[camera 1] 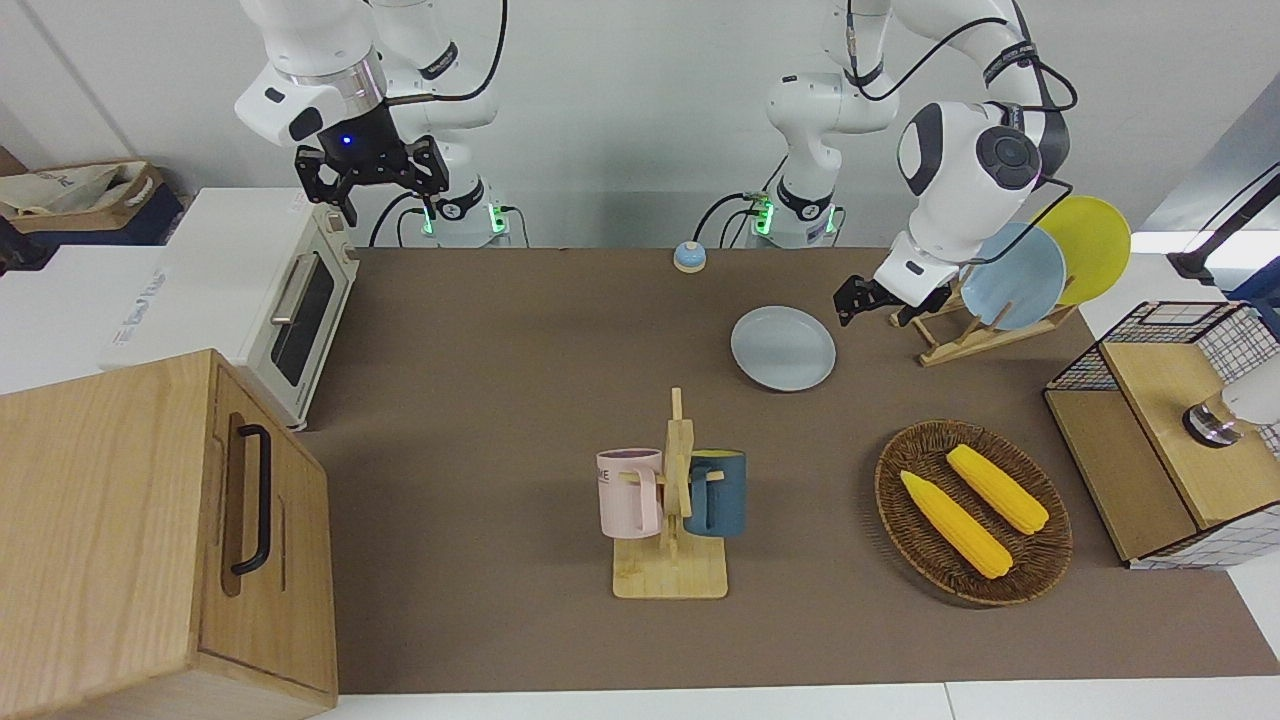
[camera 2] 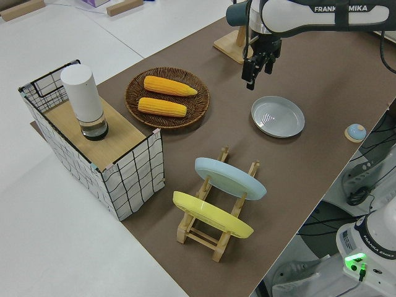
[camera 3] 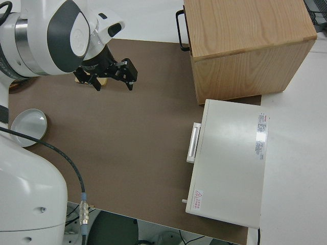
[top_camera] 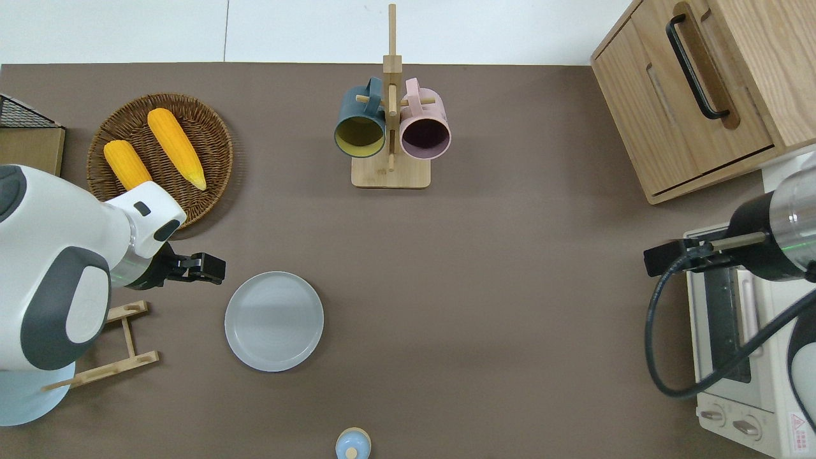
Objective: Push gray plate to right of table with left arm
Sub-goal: 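Move the left gripper forward and across toward the gray plate's edge, then lower the left gripper against the gray plate's edge nearest the robot, then push the gray plate with the left gripper toward the toaster oven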
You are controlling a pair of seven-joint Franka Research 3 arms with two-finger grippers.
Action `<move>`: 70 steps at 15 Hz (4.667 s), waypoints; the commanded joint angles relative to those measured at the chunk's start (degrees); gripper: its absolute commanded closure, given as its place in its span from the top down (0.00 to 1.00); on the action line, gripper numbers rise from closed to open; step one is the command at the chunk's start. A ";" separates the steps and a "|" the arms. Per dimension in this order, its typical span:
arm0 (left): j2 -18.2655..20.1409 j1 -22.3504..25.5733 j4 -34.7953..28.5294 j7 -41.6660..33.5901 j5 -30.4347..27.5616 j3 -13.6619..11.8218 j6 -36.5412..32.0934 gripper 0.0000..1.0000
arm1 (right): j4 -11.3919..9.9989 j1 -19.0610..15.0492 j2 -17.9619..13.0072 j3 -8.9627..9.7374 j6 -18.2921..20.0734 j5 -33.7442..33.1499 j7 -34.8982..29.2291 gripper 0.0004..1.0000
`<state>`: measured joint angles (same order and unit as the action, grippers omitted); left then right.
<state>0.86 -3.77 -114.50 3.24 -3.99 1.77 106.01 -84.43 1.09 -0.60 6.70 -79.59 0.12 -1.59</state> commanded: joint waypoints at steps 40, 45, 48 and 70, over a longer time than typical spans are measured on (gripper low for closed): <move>3.62 -3.79 -32.28 3.96 -0.58 0.16 38.49 0.26 | 0.23 -1.18 -0.36 0.86 0.75 0.59 -0.08 0.98; 3.27 -4.23 -32.28 3.96 -0.58 0.16 38.49 0.00 | 0.23 -1.18 -0.36 0.86 0.84 0.59 0.01 0.98; 3.00 -4.76 -32.28 5.19 -0.58 0.16 38.49 0.00 | 0.23 -1.18 -0.36 0.77 0.75 0.59 -0.08 0.98; -2.00 -21.72 -24.11 55.25 2.04 8.94 37.70 0.00 | 0.23 -1.18 -0.36 0.86 0.75 0.59 0.01 0.98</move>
<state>2.08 -24.78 -141.65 50.37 -4.33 8.51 144.05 -84.43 1.09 -0.60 6.70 -79.59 0.12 -1.59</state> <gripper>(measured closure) 0.969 0.013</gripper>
